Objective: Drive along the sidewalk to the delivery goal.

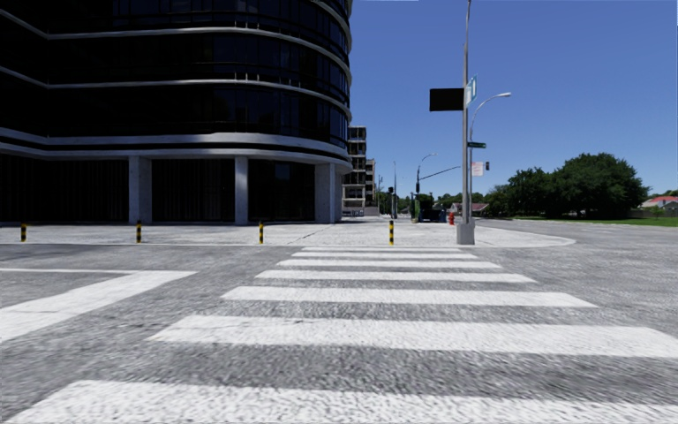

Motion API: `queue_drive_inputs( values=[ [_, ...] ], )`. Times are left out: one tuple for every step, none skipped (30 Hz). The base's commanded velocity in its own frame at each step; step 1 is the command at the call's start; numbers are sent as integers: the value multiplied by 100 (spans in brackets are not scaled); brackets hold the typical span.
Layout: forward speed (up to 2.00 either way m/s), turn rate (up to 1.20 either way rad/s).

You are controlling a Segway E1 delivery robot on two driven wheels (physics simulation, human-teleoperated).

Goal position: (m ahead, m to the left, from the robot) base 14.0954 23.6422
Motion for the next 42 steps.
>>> queue_drive_inputs(
  values=[
    [200,0],
    [200,0],
    [200,0],
    [200,0],
    [200,0],
    [200,0],
    [200,0],
    [200,0],
    [200,0],
    [200,0],
    [200,0],
    [200,0],
    [200,0],
    [200,0],
    [200,0],
    [200,0],
    [200,0],
    [200,0],
    [200,0],
    [200,0],
    [200,0],
    [200,0],
    [200,0],
    [200,0],
    [200,0],
    [200,0],
    [200,0],
    [200,0],
    [200,0],
    [200,0],
    [200,0],
    [200,0],
    [200,0],
    [200,0],
    [200,0],
    [200,0],
    [199,0],
    [199,0],
    [198,0],
    [198,0],
    [198,0],
    [198,0]
  ],
)
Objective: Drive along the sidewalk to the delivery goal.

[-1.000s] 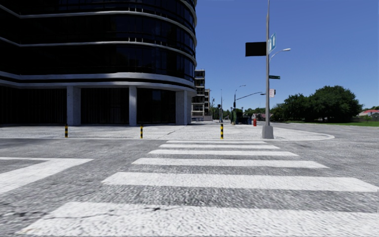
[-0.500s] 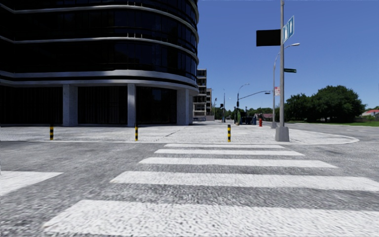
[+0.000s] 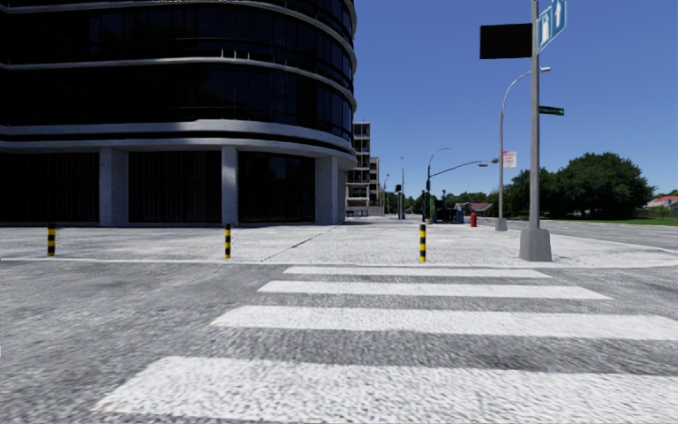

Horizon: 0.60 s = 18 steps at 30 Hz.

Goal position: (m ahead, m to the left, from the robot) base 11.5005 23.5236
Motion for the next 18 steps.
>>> queue_drive_inputs(
  values=[
    [198,0],
    [198,0],
    [198,0],
    [198,0],
    [198,0],
    [198,0],
    [198,0],
    [198,0],
    [198,0],
    [198,0],
    [198,0],
    [198,0],
    [198,0],
    [198,0],
    [198,0],
    [198,0],
    [198,0],
    [197,0]
  ],
)
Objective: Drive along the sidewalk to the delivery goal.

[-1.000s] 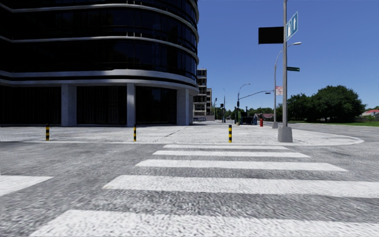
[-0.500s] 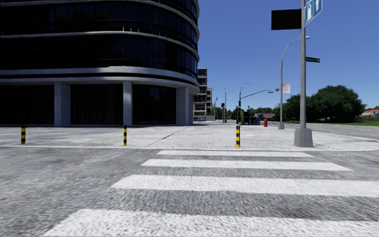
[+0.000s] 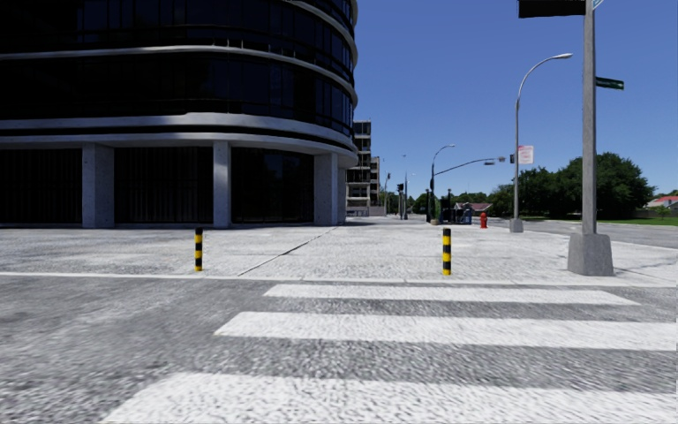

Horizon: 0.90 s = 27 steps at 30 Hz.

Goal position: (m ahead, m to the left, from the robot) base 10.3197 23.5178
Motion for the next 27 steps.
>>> queue_drive_inputs(
  values=[
    [197,0],
    [197,-6],
    [197,-12],
    [197,-12],
    [197,-23],
    [196,-30],
    [196,-34],
    [196,-34],
    [196,-35],
    [196,-35],
    [198,-35],
    [198,-35],
    [200,-33],
    [200,-7],
    [200,0],
    [200,0],
    [200,0],
    [200,0],
    [200,0],
    [200,0],
    [200,0],
    [200,0],
    [200,0],
    [200,0],
    [200,0],
    [200,0],
    [200,0]
  ],
)
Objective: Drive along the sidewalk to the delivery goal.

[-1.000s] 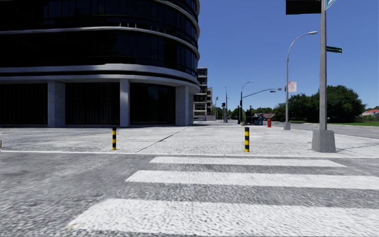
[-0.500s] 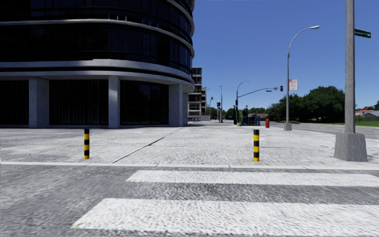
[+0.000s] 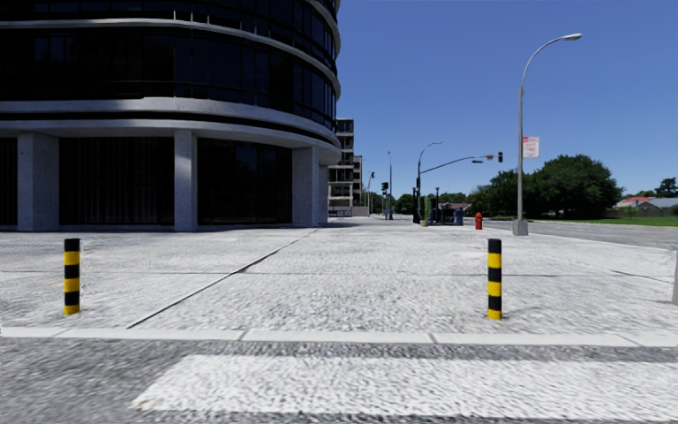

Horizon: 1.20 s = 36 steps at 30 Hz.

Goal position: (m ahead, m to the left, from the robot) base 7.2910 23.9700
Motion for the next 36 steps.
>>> queue_drive_inputs(
  values=[
    [200,0],
    [200,0],
    [200,0],
    [200,0],
    [200,0],
    [200,0],
    [200,0],
    [200,0],
    [200,0],
    [200,0],
    [200,0],
    [200,0],
    [200,0],
    [200,0],
    [200,0],
    [200,0],
    [197,0],
    [194,0],
    [191,0],
    [191,0],
    [186,1],
    [177,7],
    [177,7],
    [160,14],
    [152,18],
    [147,24],
    [147,24],
    [136,27],
    [131,30],
    [130,31],
    [130,31],
    [126,32],
    [121,33],
    [121,33],
    [113,35],
    [102,36]
  ],
)
